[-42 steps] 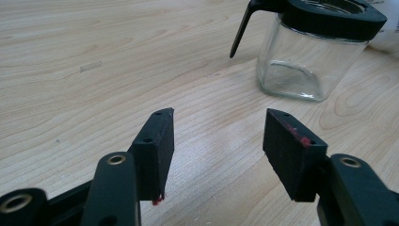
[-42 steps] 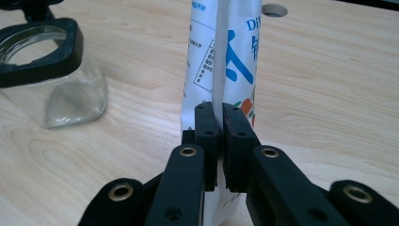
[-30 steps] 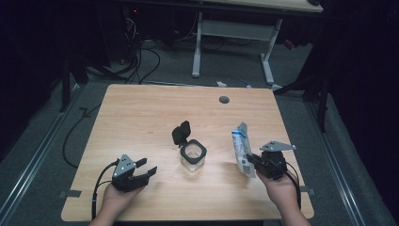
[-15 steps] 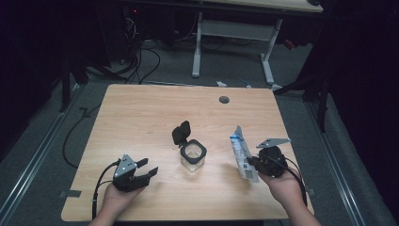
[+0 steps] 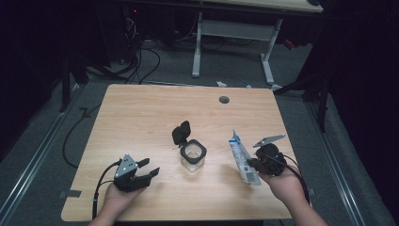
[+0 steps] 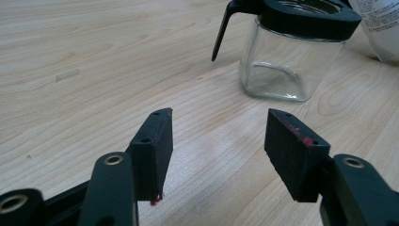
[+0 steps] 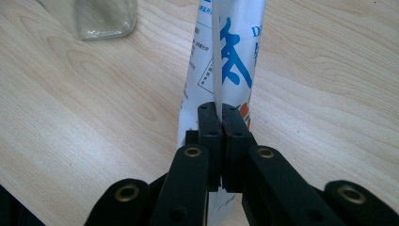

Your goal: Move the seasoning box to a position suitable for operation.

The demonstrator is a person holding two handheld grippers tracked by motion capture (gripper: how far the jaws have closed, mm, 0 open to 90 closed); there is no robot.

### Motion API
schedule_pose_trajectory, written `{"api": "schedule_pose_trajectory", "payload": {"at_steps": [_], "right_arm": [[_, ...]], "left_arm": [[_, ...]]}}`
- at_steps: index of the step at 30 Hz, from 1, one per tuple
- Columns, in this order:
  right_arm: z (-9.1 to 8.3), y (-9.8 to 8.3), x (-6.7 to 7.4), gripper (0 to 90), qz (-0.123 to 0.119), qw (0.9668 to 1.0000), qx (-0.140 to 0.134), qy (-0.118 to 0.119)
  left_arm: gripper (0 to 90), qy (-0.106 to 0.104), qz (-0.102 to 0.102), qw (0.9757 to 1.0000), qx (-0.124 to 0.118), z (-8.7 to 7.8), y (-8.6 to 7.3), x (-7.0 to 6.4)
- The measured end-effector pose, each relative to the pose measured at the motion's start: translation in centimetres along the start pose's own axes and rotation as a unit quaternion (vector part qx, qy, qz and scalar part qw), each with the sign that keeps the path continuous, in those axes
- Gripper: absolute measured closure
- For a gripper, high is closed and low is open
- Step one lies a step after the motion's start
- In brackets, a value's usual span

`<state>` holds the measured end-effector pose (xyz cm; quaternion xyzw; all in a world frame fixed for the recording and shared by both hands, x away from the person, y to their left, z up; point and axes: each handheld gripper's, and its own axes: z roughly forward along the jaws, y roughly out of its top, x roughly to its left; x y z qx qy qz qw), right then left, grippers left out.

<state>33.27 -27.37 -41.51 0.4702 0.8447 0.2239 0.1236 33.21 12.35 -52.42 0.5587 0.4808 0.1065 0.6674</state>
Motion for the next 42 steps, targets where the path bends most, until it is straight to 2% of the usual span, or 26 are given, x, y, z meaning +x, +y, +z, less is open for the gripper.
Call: {"api": "schedule_pose_trajectory", "payload": {"at_steps": [4,5,8,10,15,28,37,40,42], "right_arm": [[-0.1,0.4,0.2,89.2,-0.003,0.9998,0.017,0.001],[-0.1,0.6,0.3,89.3,-0.006,0.9995,0.031,0.002],[0.0,0.9,0.5,89.9,-0.008,0.9989,0.047,-0.001],[0.1,1.1,0.5,89.9,-0.010,0.9987,0.050,-0.004],[0.1,1.3,0.5,90.0,-0.005,0.9984,0.056,-0.003],[-0.8,1.3,0.6,90.0,-0.012,0.9977,0.067,-0.009],[-1.0,1.6,1.1,90.0,-0.020,0.9977,0.065,0.004],[-1.1,1.9,1.5,90.0,-0.030,0.9975,0.064,0.005],[-1.1,2.0,1.8,90.0,-0.027,0.9975,0.064,0.009]], "left_arm": [[42.2,-0.010,0.003,0.9999,-0.003,-0.1,0.2,-0.3],[42.2,-0.014,0.003,0.9999,-0.005,-0.1,0.3,-0.3],[42.2,-0.018,0.004,0.9998,-0.005,-0.2,0.3,-0.4],[42.2,-0.020,0.002,0.9998,-0.002,-0.1,0.2,-0.4],[42.3,-0.023,0.004,0.9997,0.000,-0.1,0.1,-0.5],[41.2,-0.024,0.011,0.9996,-0.004,-0.2,-0.1,-1.2],[37.9,-0.035,0.023,0.9991,-0.002,-0.1,-0.7,-1.9],[36.3,-0.041,0.019,0.9990,-0.003,-0.1,-0.8,-2.3],[34.6,-0.045,0.016,0.9988,-0.003,0.0,-0.9,-2.4]]}}
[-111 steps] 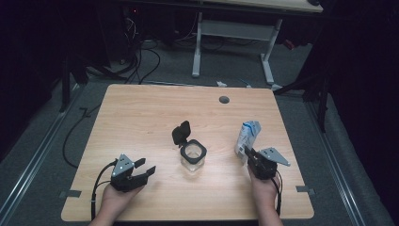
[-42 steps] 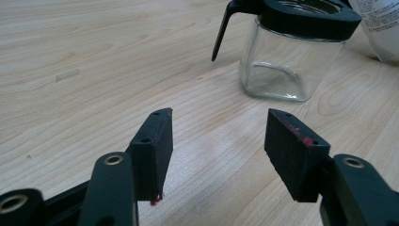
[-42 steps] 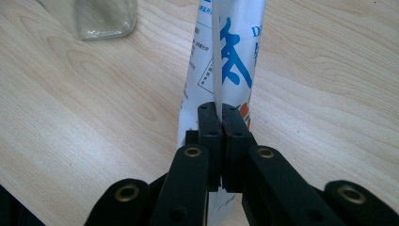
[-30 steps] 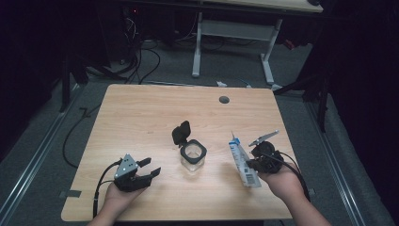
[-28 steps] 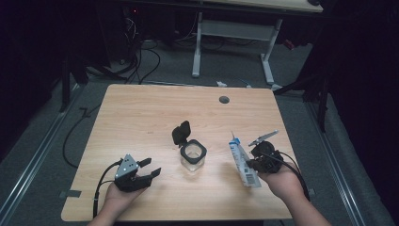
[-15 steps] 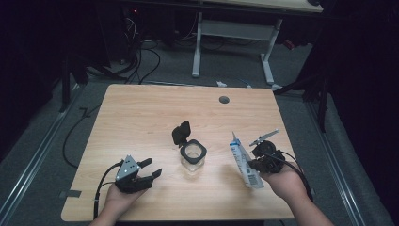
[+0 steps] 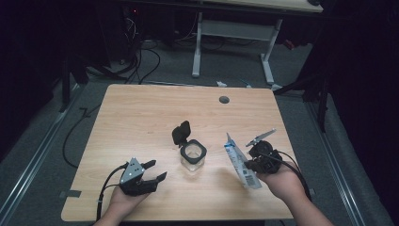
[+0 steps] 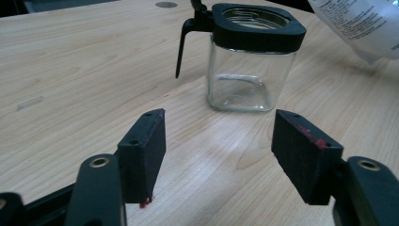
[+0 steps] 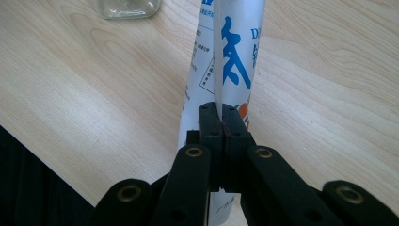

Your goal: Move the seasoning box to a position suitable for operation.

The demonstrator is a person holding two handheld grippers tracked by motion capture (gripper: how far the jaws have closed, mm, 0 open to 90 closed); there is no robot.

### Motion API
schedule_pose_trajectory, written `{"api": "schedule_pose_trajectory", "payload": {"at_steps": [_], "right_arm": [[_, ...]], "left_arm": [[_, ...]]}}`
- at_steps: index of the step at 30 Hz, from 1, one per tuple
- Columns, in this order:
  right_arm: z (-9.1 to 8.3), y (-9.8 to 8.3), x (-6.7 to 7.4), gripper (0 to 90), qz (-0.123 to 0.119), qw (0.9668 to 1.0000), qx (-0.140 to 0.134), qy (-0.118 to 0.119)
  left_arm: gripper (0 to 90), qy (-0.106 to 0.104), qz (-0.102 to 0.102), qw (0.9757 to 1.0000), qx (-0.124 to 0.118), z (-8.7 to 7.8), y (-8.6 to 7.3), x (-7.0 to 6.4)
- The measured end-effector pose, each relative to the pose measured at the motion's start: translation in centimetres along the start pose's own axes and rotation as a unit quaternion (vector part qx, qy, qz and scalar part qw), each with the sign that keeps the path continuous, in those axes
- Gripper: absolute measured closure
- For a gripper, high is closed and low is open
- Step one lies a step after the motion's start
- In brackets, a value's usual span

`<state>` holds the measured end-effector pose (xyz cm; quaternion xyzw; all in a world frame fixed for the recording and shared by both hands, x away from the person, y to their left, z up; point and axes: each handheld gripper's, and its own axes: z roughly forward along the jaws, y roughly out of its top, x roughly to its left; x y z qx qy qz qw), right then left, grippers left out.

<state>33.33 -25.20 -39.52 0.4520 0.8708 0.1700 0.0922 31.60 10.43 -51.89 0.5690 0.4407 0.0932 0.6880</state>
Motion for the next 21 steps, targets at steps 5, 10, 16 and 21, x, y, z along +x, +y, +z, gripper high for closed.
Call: {"api": "schedule_pose_trajectory", "payload": {"at_steps": [5,10,16,21], "right_arm": [[-0.2,0.2,0.5,90.0,-0.004,1.0000,0.001,0.007],[-0.4,0.5,1.1,90.0,-0.008,0.9999,-0.002,0.014],[-0.7,1.0,1.5,90.0,-0.006,0.9997,-0.002,0.023],[-0.6,1.5,1.8,90.0,-0.019,0.9996,0.012,0.020]], "left_arm": [[29.4,-0.005,-0.006,1.0000,0.002,0.2,-0.3,-0.5],[27.3,-0.017,-0.006,0.9998,0.006,0.6,-0.7,-1.2],[27.1,-0.018,0.001,0.9998,0.013,0.9,-1.2,-1.5],[27.2,-0.020,-0.001,0.9997,0.012,0.8,-1.2,-1.6]]}}
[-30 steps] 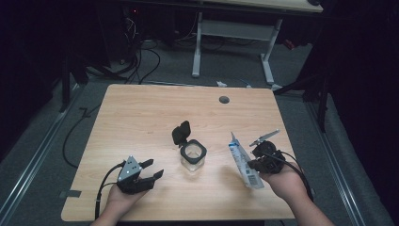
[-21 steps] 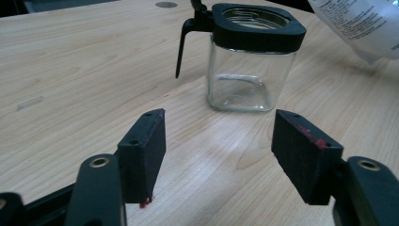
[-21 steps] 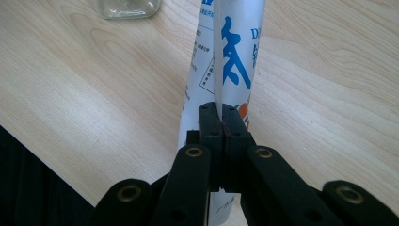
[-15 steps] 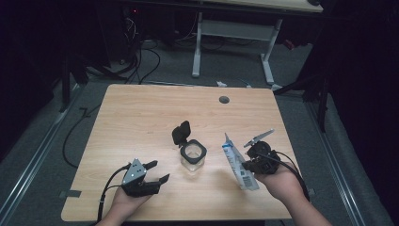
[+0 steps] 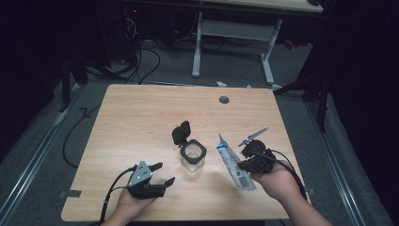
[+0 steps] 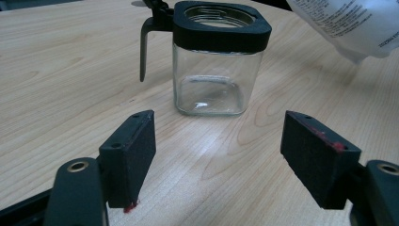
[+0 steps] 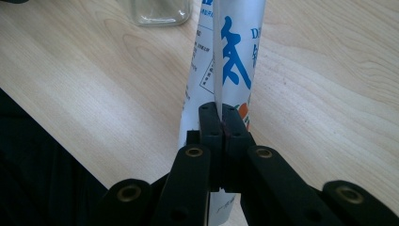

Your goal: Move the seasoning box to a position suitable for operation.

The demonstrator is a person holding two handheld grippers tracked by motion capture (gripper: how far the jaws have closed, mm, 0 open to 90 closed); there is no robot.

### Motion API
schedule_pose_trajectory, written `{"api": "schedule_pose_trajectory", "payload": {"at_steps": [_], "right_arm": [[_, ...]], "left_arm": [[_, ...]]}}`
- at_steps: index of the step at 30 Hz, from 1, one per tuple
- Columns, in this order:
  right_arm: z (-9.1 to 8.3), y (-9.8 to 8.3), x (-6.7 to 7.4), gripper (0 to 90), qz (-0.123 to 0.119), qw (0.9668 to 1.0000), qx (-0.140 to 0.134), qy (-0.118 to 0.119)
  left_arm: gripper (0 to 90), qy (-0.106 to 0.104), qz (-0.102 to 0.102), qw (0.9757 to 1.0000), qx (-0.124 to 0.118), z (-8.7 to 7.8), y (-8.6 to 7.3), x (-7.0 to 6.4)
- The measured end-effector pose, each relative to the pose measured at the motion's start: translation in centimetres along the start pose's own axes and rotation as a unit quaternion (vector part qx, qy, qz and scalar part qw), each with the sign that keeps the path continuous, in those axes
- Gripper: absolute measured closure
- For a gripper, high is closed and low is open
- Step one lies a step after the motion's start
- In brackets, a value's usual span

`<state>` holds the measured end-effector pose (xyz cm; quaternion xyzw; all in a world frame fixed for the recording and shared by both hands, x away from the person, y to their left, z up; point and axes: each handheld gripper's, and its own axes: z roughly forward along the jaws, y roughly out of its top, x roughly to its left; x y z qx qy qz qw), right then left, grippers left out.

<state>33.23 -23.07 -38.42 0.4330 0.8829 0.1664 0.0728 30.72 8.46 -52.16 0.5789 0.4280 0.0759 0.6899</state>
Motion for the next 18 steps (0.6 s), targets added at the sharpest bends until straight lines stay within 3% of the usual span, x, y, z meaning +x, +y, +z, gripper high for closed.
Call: {"api": "schedule_pose_trajectory", "payload": {"at_steps": [18], "right_arm": [[0.2,1.6,0.7,90.0,-0.007,0.9991,0.043,0.005]], "left_arm": [[28.0,-0.015,-0.005,0.9998,0.011,0.3,-0.4,-0.7]]}}
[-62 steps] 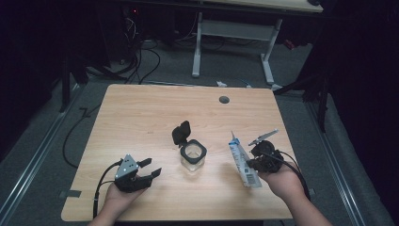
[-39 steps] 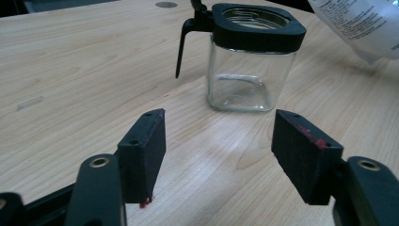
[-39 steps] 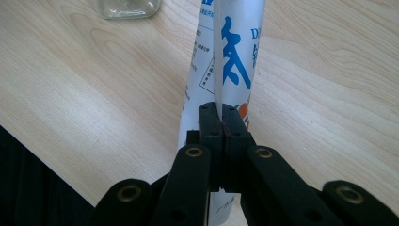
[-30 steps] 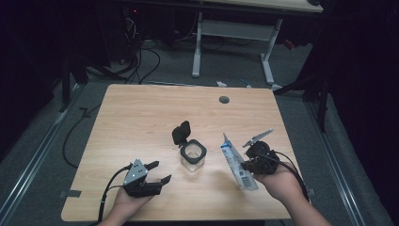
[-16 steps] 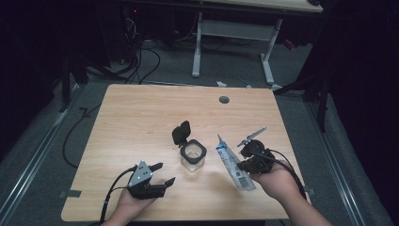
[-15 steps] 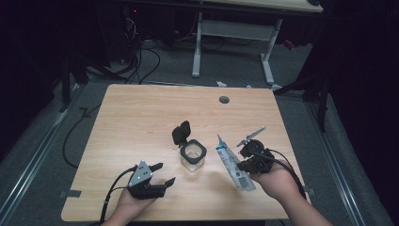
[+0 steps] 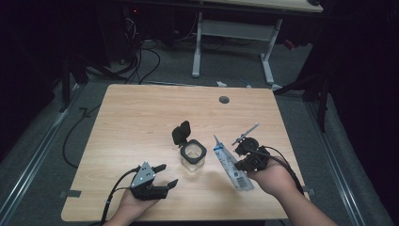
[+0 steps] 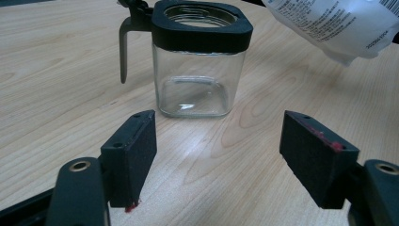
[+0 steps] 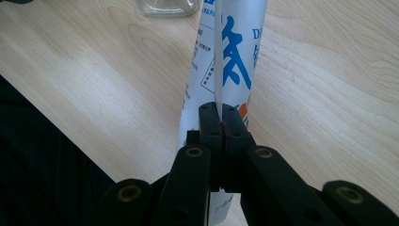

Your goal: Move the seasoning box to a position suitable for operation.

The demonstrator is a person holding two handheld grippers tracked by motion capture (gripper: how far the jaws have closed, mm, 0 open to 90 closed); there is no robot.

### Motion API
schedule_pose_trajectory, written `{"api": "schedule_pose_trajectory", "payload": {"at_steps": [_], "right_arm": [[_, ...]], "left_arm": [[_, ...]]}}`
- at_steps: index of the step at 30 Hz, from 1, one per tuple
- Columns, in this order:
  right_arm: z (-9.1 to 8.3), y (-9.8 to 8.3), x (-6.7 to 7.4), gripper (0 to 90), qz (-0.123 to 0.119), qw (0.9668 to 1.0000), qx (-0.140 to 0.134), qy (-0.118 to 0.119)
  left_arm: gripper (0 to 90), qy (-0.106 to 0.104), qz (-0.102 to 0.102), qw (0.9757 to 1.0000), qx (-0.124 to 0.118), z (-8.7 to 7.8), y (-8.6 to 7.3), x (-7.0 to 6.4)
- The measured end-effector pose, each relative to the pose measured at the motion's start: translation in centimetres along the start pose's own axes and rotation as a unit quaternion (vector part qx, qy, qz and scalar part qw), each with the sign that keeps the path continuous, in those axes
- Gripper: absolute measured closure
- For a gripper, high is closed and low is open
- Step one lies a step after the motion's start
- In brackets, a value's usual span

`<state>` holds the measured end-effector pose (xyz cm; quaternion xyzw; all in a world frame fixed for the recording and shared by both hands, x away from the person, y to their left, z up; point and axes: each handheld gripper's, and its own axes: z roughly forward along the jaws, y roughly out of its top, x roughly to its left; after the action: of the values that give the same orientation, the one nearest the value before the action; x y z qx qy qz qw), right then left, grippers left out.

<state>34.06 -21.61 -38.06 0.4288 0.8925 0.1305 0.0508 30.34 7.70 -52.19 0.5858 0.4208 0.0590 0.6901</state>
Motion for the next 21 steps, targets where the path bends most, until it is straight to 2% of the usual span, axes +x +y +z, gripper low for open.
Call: {"api": "schedule_pose_trajectory", "payload": {"at_steps": [7,9,13,15,17,21], "right_arm": [[0.0,-0.1,-0.1,90.0,-0.003,0.9999,0.013,-0.003],[-0.1,-0.1,-0.1,90.0,-0.009,0.9999,0.009,-0.001],[-0.8,0.1,0.2,90.0,-0.005,1.0000,0.003,-0.001],[-1.1,0.2,0.3,90.0,-0.011,0.9999,0.001,0.000],[-1.5,0.5,0.8,90.0,-0.011,0.9999,-0.001,-0.001],[-1.7,1.0,1.2,90.0,-0.017,0.9999,-0.005,0.002]], "left_arm": [[27.9,-0.002,0.000,1.0000,0.000,0.0,-0.1,-0.1],[27.5,-0.006,-0.001,1.0000,-0.001,0.0,-0.1,-0.2],[24.2,-0.020,-0.004,0.9998,-0.001,0.4,-0.3,-1.0],[23.7,-0.031,-0.011,0.9995,0.003,0.8,-0.5,-1.7],[22.8,-0.044,-0.006,0.9990,0.007,1.4,-1.0,-2.7],[22.4,-0.067,0.007,0.9972,0.032,2.7,-2.4,-4.9]]}}
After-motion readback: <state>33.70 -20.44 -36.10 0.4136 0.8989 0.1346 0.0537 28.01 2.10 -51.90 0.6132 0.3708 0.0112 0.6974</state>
